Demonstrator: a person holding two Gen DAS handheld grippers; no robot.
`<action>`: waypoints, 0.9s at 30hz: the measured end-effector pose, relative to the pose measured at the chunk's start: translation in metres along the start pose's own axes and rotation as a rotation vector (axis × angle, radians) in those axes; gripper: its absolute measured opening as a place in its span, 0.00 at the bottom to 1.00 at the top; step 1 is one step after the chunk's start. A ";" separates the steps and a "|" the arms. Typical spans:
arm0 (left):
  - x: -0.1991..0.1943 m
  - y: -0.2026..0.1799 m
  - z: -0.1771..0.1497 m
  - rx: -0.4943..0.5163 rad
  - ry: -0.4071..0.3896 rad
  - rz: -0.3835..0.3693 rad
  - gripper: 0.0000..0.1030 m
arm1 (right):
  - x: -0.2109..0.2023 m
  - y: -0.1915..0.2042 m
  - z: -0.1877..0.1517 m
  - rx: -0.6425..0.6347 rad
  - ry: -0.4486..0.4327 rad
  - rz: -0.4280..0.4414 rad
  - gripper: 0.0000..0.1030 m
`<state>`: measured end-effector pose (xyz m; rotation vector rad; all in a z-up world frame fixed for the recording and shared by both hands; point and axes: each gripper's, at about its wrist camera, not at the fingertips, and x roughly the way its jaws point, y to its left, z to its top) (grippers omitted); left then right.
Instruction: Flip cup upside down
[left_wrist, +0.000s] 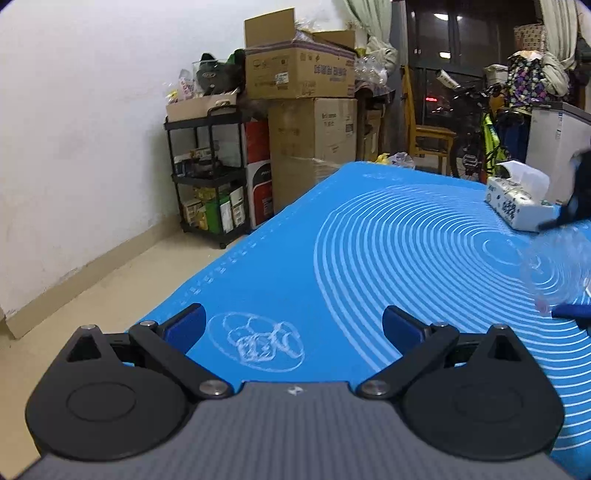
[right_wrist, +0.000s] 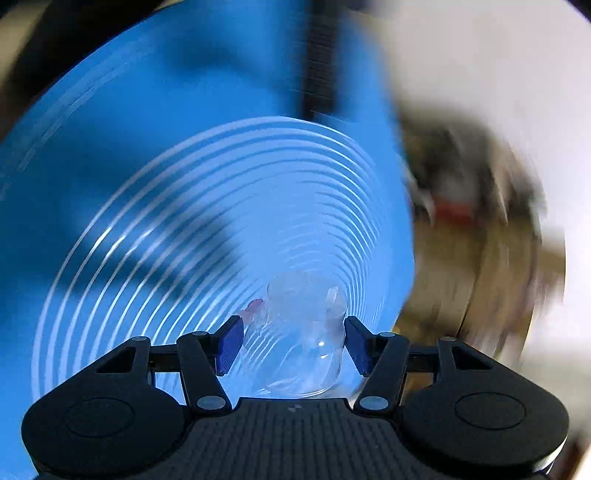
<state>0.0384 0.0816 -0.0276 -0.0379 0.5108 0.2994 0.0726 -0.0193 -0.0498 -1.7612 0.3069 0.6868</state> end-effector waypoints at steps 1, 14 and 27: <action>0.000 -0.002 0.001 0.006 -0.003 -0.007 0.98 | 0.001 -0.011 -0.004 0.137 0.002 0.008 0.62; -0.010 -0.053 0.008 0.105 -0.016 -0.127 0.98 | 0.024 -0.023 -0.115 1.547 -0.075 0.052 0.63; -0.018 -0.071 0.002 0.135 0.046 -0.170 0.98 | 0.015 0.018 -0.140 1.725 -0.058 0.053 0.75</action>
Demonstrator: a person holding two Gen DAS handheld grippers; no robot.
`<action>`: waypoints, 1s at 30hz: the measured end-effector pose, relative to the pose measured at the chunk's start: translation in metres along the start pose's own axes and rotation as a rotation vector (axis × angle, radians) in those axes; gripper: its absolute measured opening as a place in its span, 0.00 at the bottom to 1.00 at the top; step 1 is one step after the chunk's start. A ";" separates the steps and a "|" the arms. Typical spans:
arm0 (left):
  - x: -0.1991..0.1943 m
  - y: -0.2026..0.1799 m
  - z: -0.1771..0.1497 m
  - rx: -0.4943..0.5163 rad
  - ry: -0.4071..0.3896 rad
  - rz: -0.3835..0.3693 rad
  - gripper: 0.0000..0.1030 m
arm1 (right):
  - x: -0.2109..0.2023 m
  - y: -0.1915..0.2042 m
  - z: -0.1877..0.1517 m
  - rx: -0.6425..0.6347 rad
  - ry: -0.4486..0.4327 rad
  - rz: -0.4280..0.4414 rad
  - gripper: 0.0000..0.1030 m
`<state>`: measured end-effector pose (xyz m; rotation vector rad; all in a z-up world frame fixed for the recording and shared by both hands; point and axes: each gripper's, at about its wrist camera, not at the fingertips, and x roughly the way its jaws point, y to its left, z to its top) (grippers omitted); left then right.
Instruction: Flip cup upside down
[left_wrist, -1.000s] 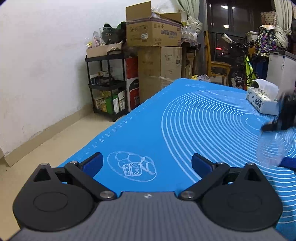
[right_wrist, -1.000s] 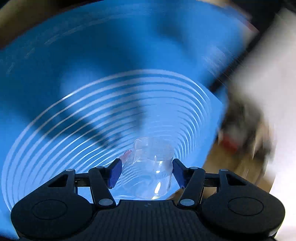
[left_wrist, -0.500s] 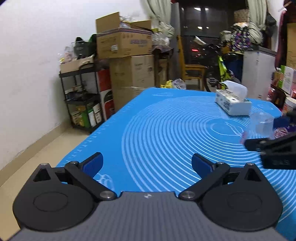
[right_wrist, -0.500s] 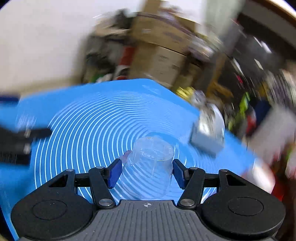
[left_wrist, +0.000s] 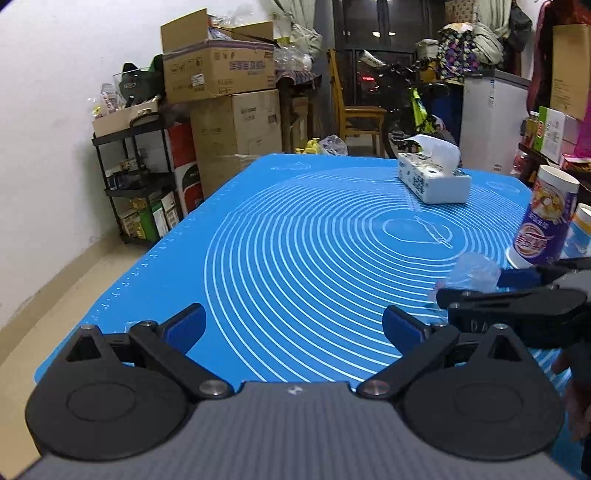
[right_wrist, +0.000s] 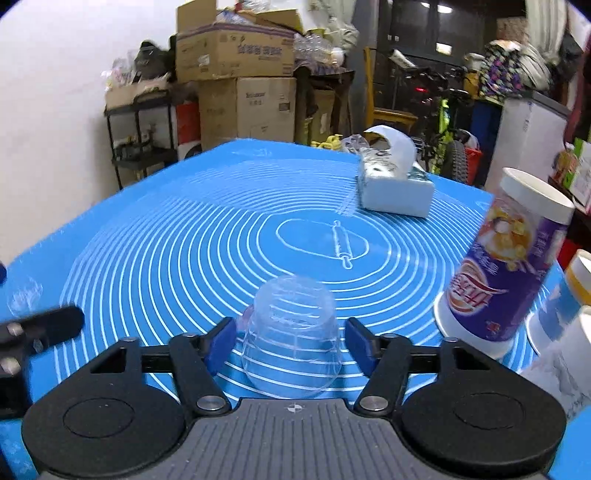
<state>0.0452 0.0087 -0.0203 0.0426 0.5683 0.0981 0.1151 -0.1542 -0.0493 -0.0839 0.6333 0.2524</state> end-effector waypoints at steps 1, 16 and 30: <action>-0.002 -0.001 0.000 0.007 0.002 -0.002 0.98 | -0.008 -0.002 0.000 0.007 -0.014 -0.008 0.80; -0.027 -0.022 -0.015 0.097 0.056 -0.078 0.98 | -0.084 -0.022 -0.036 0.147 0.015 -0.091 0.89; -0.038 -0.027 -0.024 0.123 0.068 -0.091 0.98 | -0.112 -0.009 -0.052 0.126 0.039 -0.055 0.89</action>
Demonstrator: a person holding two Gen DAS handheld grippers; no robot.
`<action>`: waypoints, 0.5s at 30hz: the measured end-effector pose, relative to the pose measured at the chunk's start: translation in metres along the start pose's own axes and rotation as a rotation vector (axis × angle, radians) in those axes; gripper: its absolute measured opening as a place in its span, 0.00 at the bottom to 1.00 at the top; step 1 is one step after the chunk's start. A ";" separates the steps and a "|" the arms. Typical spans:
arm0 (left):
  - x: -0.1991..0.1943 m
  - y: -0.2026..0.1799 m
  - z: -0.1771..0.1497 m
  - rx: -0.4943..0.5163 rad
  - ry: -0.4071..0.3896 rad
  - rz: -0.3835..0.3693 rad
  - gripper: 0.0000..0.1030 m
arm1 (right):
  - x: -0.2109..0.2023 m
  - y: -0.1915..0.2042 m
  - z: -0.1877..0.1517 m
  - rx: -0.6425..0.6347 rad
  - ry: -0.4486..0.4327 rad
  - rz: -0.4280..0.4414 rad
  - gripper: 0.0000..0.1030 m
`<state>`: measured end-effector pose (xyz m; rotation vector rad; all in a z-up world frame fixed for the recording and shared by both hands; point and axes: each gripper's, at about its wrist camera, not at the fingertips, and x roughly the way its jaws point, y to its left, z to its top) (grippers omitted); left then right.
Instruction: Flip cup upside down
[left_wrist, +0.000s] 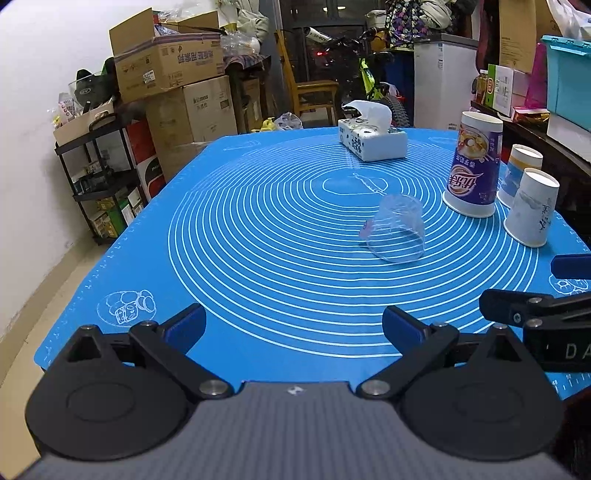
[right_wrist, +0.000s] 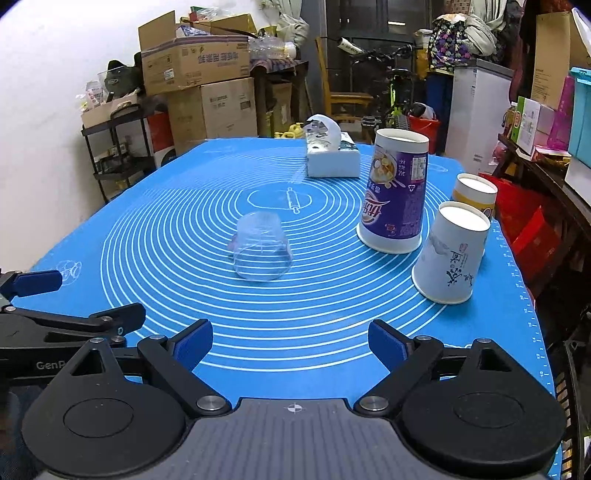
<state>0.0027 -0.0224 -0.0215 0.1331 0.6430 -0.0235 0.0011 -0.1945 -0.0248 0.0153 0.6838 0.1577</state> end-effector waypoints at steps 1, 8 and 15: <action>0.000 0.000 0.000 0.000 0.000 0.000 0.98 | -0.002 0.000 0.000 0.000 -0.001 -0.001 0.89; -0.001 -0.001 0.000 0.001 0.000 -0.001 0.98 | -0.006 0.000 -0.001 -0.005 0.000 -0.003 0.89; -0.001 -0.003 -0.001 0.002 0.000 -0.001 0.98 | -0.007 0.001 -0.003 -0.008 0.009 0.000 0.89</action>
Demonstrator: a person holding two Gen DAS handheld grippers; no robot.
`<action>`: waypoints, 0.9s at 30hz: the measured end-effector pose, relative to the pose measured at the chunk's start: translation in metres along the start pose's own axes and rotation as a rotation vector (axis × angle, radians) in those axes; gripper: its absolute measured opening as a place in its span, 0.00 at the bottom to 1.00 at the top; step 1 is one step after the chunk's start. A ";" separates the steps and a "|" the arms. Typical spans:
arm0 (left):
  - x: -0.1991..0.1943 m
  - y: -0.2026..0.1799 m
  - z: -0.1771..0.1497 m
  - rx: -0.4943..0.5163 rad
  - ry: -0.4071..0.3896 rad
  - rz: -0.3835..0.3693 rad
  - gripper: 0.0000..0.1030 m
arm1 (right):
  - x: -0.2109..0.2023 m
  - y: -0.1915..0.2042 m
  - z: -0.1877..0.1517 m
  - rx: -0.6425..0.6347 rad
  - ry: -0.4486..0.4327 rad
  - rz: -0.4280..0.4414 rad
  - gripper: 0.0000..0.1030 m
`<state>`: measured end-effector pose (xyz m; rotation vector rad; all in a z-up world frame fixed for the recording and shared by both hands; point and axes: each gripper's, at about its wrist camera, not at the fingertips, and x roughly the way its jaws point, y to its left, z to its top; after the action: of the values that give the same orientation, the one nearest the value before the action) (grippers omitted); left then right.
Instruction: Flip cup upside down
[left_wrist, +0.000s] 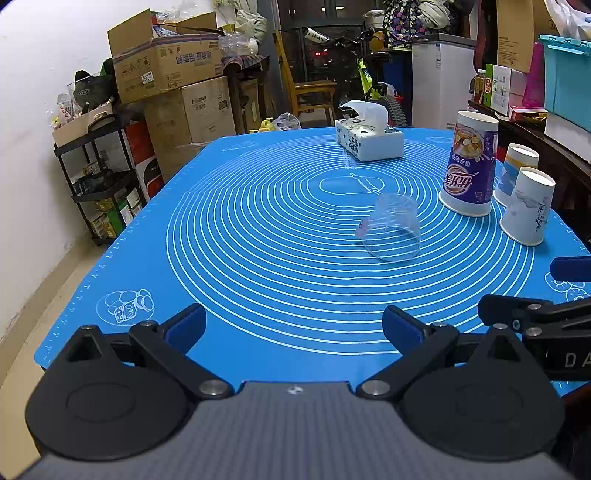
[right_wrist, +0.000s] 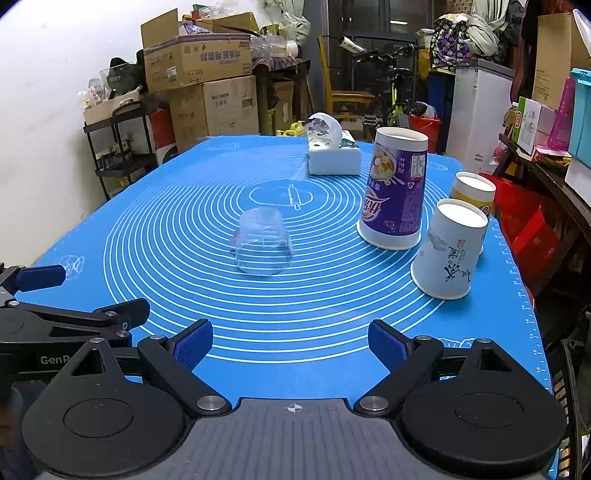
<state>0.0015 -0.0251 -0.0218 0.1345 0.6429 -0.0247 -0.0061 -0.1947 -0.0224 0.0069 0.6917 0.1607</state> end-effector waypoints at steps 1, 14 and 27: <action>0.000 0.000 0.000 0.000 0.000 -0.001 0.98 | 0.000 0.000 0.000 -0.001 0.001 0.000 0.89; 0.000 -0.003 -0.001 0.003 0.001 -0.002 0.98 | 0.000 -0.001 0.000 0.004 0.009 0.001 0.89; 0.000 -0.004 -0.002 0.004 0.002 -0.002 0.98 | 0.001 -0.002 -0.002 0.009 0.013 0.000 0.89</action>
<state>-0.0001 -0.0289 -0.0233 0.1378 0.6446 -0.0281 -0.0068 -0.1968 -0.0248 0.0142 0.7056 0.1579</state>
